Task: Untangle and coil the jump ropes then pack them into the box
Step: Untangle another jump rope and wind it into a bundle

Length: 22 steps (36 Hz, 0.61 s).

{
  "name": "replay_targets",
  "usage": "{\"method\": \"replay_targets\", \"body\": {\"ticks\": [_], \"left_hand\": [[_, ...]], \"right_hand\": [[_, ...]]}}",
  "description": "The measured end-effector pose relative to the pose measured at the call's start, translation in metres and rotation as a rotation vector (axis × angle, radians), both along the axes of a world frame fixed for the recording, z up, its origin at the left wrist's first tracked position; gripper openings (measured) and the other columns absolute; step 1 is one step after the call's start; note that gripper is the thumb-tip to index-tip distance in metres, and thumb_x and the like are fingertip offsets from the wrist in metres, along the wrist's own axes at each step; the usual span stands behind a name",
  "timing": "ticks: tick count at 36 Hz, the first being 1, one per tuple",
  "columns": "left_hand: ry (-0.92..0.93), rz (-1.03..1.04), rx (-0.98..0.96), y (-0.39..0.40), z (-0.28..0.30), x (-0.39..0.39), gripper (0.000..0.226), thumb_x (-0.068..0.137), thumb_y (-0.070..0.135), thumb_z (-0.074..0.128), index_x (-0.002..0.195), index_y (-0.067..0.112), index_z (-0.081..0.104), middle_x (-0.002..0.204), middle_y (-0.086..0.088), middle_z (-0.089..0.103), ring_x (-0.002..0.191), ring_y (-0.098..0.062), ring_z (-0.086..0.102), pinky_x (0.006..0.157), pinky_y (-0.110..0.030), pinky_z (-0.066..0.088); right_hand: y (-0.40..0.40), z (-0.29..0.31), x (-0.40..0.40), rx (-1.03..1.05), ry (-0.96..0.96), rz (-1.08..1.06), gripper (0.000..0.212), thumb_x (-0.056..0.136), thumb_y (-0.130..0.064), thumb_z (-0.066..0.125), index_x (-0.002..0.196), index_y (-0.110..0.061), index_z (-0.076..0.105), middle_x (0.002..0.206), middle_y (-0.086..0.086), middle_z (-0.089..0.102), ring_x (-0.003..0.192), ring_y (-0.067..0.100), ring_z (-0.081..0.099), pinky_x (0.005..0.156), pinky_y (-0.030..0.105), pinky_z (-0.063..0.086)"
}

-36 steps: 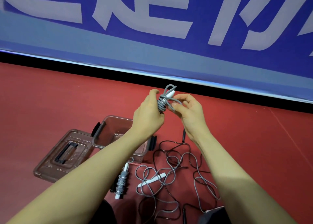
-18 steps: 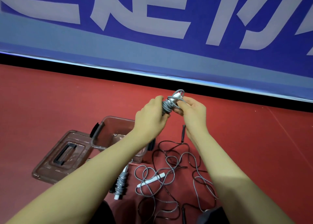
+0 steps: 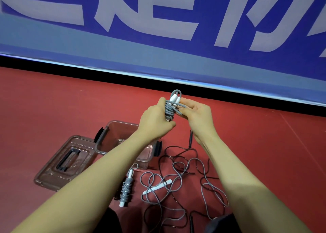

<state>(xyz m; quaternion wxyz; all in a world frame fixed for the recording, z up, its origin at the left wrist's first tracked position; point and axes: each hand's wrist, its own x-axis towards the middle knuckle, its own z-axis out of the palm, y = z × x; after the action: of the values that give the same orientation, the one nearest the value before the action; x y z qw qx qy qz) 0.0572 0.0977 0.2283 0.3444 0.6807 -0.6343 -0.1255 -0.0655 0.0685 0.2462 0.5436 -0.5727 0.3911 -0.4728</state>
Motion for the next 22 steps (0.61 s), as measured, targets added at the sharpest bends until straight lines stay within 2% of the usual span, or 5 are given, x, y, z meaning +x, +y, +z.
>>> {"method": "replay_targets", "body": {"ticks": [4, 7, 10, 13, 22], "left_hand": [[0.155, -0.063, -0.002, 0.000, 0.001, 0.002, 0.041, 0.069, 0.012, 0.066, 0.101, 0.019, 0.041, 0.068, 0.001, 0.062, 0.064, -0.025, 0.058, 0.059, -0.036, 0.045], [0.139, -0.061, 0.006, 0.001, 0.000, 0.002, 0.065, 0.069, 0.013, 0.063, 0.126, 0.029, 0.037, 0.072, 0.003, 0.064, 0.069, -0.026, 0.060, 0.063, -0.033, 0.047], [-0.003, -0.006, -0.024, 0.000, -0.003, 0.003, 0.053, 0.071, 0.016, 0.064, 0.118, 0.021, 0.041, 0.076, -0.001, 0.063, 0.074, -0.033, 0.058, 0.060, -0.035, 0.043], [-0.179, 0.072, -0.024, 0.000, -0.005, 0.003, 0.037, 0.075, 0.017, 0.062, 0.104, 0.017, 0.039, 0.076, -0.003, 0.055, 0.075, -0.038, 0.055, 0.057, -0.032, 0.031], [-0.657, 0.156, 0.028, -0.002, -0.015, 0.005, 0.043, 0.091, 0.012, 0.047, 0.131, 0.021, 0.035, 0.099, -0.003, 0.051, 0.078, -0.031, 0.053, 0.054, -0.032, 0.028]], "right_hand": [[-0.001, 0.003, -0.001, -0.009, -0.005, 0.044, 0.047, 0.081, 0.019, 0.047, 0.091, -0.023, 0.068, 0.077, -0.019, 0.071, 0.079, -0.004, 0.066, 0.076, 0.013, 0.051], [-0.003, 0.002, -0.003, -0.025, 0.035, 0.054, 0.043, 0.084, 0.015, 0.050, 0.096, -0.023, 0.068, 0.080, -0.016, 0.072, 0.079, -0.002, 0.066, 0.076, 0.015, 0.052], [-0.004, -0.003, -0.003, -0.054, 0.133, -0.009, 0.026, 0.087, 0.004, 0.058, 0.103, -0.014, 0.069, 0.083, -0.005, 0.071, 0.074, 0.003, 0.063, 0.067, 0.018, 0.052], [-0.005, -0.005, -0.002, -0.028, 0.154, -0.099, 0.003, 0.085, -0.006, 0.068, 0.086, -0.003, 0.067, 0.067, 0.006, 0.065, 0.051, 0.002, 0.057, 0.049, 0.013, 0.042], [-0.007, -0.008, -0.003, -0.038, 0.187, -0.147, 0.014, 0.088, -0.010, 0.063, 0.077, -0.002, 0.062, 0.054, -0.001, 0.054, 0.047, 0.006, 0.047, 0.050, 0.016, 0.038]]}}
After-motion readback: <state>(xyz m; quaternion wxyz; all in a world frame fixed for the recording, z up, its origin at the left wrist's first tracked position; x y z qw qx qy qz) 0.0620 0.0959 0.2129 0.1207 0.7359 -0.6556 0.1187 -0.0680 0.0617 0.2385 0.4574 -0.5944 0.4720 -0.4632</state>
